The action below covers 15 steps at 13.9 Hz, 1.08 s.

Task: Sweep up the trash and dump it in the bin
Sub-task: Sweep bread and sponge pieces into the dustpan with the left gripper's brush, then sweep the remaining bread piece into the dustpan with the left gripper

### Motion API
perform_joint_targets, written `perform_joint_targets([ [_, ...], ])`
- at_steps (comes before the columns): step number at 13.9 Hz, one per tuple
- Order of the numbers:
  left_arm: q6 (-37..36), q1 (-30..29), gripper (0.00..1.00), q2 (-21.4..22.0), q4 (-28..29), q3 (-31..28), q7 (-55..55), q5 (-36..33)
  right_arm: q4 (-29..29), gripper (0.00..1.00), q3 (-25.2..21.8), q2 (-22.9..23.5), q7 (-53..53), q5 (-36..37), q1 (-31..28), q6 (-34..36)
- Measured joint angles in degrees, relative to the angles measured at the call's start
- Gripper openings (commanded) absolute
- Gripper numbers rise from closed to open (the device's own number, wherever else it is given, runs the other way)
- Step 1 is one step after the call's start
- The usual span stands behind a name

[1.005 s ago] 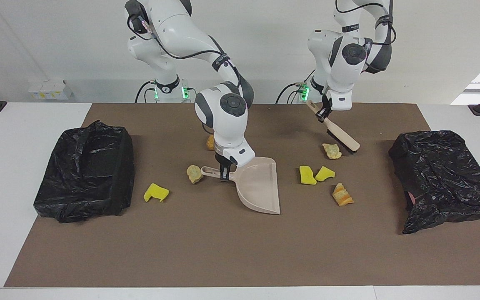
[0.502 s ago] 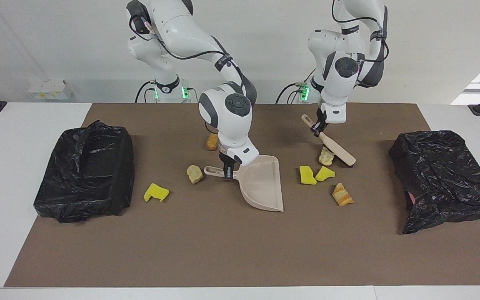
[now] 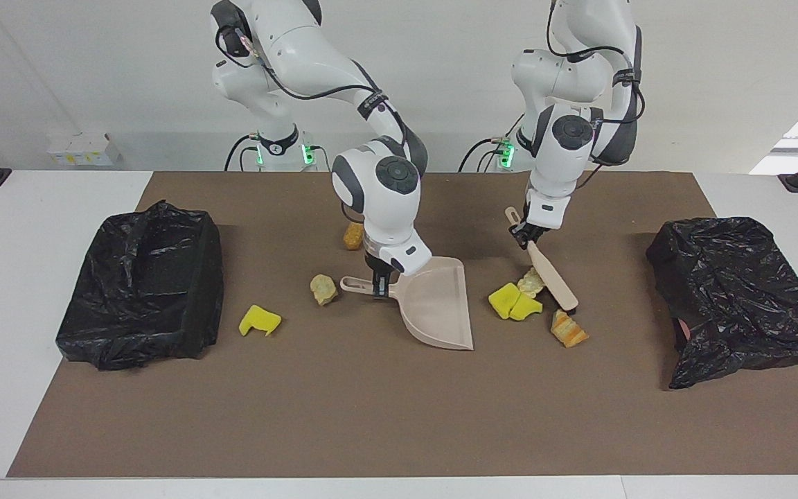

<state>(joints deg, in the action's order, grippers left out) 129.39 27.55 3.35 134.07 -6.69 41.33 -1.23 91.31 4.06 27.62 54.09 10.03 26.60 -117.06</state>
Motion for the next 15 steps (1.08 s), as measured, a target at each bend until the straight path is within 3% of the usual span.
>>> perform_joint_targets([
  [8,3.83,7.21,0.00,-4.27,-3.92,0.88,-17.38,8.82,0.02,0.00,0.00,0.00,0.00,0.00,0.01,0.00],
  [11,3.91,11.67,0.00,-5.72,-7.44,1.27,-17.19,13.59,0.03,0.00,0.00,0.00,0.00,0.03,0.01,0.00],
  [15,1.83,12.52,0.00,-6.79,-10.87,0.55,-10.51,14.61,0.03,0.00,0.00,0.00,0.00,0.04,0.01,0.00],
])
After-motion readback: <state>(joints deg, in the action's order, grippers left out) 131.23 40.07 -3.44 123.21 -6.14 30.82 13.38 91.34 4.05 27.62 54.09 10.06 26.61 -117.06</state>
